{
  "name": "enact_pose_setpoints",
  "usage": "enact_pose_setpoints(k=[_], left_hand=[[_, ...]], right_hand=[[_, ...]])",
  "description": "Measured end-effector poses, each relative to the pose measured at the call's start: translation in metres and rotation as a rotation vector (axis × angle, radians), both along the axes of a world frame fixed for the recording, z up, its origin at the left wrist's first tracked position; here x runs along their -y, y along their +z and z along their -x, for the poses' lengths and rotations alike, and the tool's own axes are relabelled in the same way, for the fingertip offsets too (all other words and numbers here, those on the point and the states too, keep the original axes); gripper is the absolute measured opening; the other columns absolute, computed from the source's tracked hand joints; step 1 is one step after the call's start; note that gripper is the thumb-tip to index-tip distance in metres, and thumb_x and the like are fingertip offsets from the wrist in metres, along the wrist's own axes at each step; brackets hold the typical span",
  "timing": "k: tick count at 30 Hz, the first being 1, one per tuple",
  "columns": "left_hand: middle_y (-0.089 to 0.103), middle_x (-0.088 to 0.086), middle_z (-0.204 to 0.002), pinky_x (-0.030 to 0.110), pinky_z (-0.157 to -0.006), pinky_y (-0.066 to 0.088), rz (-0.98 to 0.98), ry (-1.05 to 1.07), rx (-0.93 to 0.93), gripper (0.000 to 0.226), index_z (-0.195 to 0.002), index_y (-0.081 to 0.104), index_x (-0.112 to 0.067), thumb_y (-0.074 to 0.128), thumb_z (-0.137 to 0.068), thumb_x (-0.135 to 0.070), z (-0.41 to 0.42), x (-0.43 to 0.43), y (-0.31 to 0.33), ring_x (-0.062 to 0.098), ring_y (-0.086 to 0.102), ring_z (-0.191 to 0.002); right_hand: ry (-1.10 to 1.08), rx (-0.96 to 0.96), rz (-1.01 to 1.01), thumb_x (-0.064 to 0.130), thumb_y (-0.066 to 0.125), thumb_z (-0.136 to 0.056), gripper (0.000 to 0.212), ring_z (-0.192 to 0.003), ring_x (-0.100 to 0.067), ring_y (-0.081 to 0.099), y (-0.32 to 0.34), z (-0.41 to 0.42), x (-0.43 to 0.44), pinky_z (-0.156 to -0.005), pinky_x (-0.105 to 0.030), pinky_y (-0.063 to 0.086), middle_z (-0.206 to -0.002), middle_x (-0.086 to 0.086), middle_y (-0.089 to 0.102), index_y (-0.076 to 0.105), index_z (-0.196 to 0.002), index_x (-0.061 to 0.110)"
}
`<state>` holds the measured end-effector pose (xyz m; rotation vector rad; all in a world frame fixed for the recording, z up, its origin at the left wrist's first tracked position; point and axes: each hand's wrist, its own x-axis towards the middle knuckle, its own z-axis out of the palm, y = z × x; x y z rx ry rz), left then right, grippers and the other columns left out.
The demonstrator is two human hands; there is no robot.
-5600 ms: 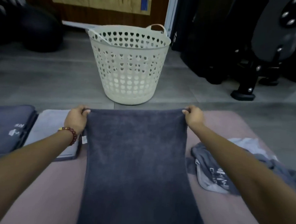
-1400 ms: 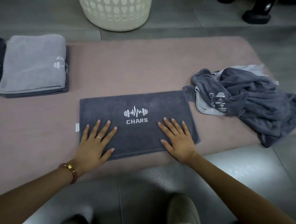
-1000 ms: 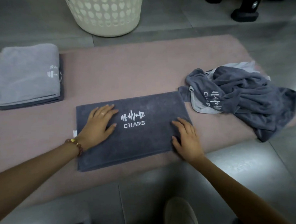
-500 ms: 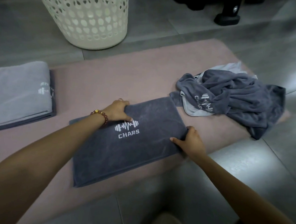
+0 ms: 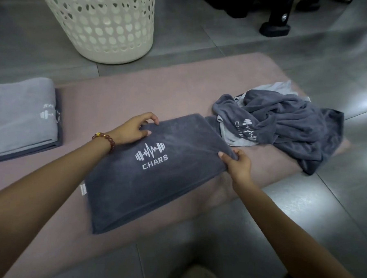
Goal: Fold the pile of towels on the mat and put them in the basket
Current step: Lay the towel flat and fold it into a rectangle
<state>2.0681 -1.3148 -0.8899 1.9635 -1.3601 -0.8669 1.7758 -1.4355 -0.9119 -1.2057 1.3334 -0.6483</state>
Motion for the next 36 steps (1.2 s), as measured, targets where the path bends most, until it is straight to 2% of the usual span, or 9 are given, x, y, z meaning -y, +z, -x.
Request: enact_pose_setpoints(k=[2, 5, 7, 10, 15, 20, 24, 31, 36], left_hand=[[0.06, -0.008, -0.094, 0.004, -0.077, 0.042, 0.101, 0.085, 0.016, 0.04, -0.087, 0.057, -0.027, 0.052, -0.085, 0.013, -0.004, -0.005, 0.006, -0.014, 0.058, -0.079], [0.062, -0.003, -0.087, 0.002, -0.072, 0.042, 0.107, 0.179, -0.05, 0.034, -0.083, 0.065, -0.017, 0.049, -0.088, 0.013, -0.006, -0.018, 0.005, -0.016, 0.056, -0.07], [0.063, 0.001, -0.089, 0.002, -0.071, 0.043, 0.097, 0.224, -0.071, 0.027, -0.097, 0.067, -0.007, 0.049, -0.09, 0.011, -0.006, -0.024, 0.001, -0.016, 0.056, -0.067], [0.063, -0.006, -0.09, 0.002, -0.072, 0.042, 0.109, 0.289, -0.087, 0.026, -0.108, 0.066, 0.002, 0.05, -0.089, 0.01, -0.003, -0.026, 0.002, -0.017, 0.056, -0.068], [0.067, -0.018, -0.079, 0.005, -0.072, 0.044, 0.137, 0.267, -0.148, 0.025, -0.105, 0.068, 0.0, 0.051, -0.089, 0.008, 0.006, -0.023, 0.026, -0.01, 0.057, -0.067], [0.064, -0.002, -0.096, 0.006, -0.081, 0.041, 0.279, 0.168, -0.159, 0.026, -0.104, 0.068, -0.005, 0.051, -0.089, 0.008, 0.024, -0.018, 0.065, -0.007, 0.058, -0.083], [0.063, -0.004, -0.096, 0.007, -0.084, 0.039, 0.407, 0.213, -0.146, 0.028, -0.106, 0.066, -0.01, 0.05, -0.09, 0.007, 0.029, -0.018, 0.095, -0.008, 0.056, -0.085], [0.072, -0.013, -0.091, 0.013, -0.088, 0.044, 0.627, 0.405, -0.272, 0.031, -0.09, 0.074, -0.028, 0.055, -0.091, -0.004, 0.018, -0.03, 0.132, 0.0, 0.061, -0.094], [0.071, -0.015, -0.076, 0.011, -0.069, 0.049, 0.577, 0.476, -0.36, 0.021, -0.09, 0.07, -0.021, 0.06, -0.087, -0.002, 0.029, -0.029, 0.128, -0.003, 0.061, -0.074]], right_hand=[[-0.108, 0.158, -0.021, 0.008, 0.069, -0.082, 0.017, -0.072, -0.013, 0.058, 0.005, -0.01, 0.008, -0.064, -0.022, 0.051, -0.09, -0.007, 0.061, 0.055, -0.091, 0.012], [-0.154, 0.488, -0.418, 0.024, 0.06, -0.091, 0.015, -0.065, -0.011, 0.067, 0.01, -0.028, 0.006, -0.057, -0.022, 0.056, -0.084, -0.003, 0.07, 0.057, -0.1, 0.013], [-0.008, 0.438, -0.604, 0.029, 0.054, -0.094, 0.013, -0.064, -0.009, 0.066, 0.007, -0.036, -0.013, -0.061, -0.021, 0.055, -0.074, 0.001, 0.069, 0.057, -0.092, 0.016], [0.103, 0.285, -0.638, 0.013, 0.055, -0.092, 0.006, -0.081, -0.013, 0.06, -0.009, -0.044, -0.047, -0.071, -0.02, 0.051, -0.09, -0.005, 0.063, 0.058, -0.097, 0.012], [0.279, 0.005, -0.403, 0.02, 0.065, -0.085, 0.014, -0.054, -0.015, 0.05, -0.013, -0.047, -0.09, -0.04, -0.018, 0.04, -0.068, -0.006, 0.057, 0.059, -0.088, 0.008], [0.284, 0.281, -0.754, 0.024, 0.07, -0.081, 0.032, -0.103, -0.019, 0.063, -0.008, -0.053, -0.097, -0.082, -0.025, 0.053, -0.113, -0.002, 0.067, 0.06, -0.11, 0.015], [0.364, 0.533, -0.869, 0.026, 0.064, -0.081, 0.048, -0.113, -0.02, 0.06, 0.01, -0.049, -0.087, -0.1, -0.03, 0.045, -0.124, -0.004, 0.064, 0.053, -0.126, 0.012], [0.264, 0.753, -0.388, 0.012, 0.055, -0.085, 0.048, -0.098, -0.012, 0.065, 0.091, -0.037, -0.041, -0.082, -0.023, 0.054, -0.117, -0.006, 0.064, 0.046, -0.133, 0.009], [0.24, 0.478, 0.069, 0.0, 0.057, -0.088, 0.038, -0.074, -0.006, 0.064, 0.141, -0.027, -0.01, -0.063, -0.016, 0.051, -0.088, 0.006, 0.068, 0.053, -0.117, 0.025]])
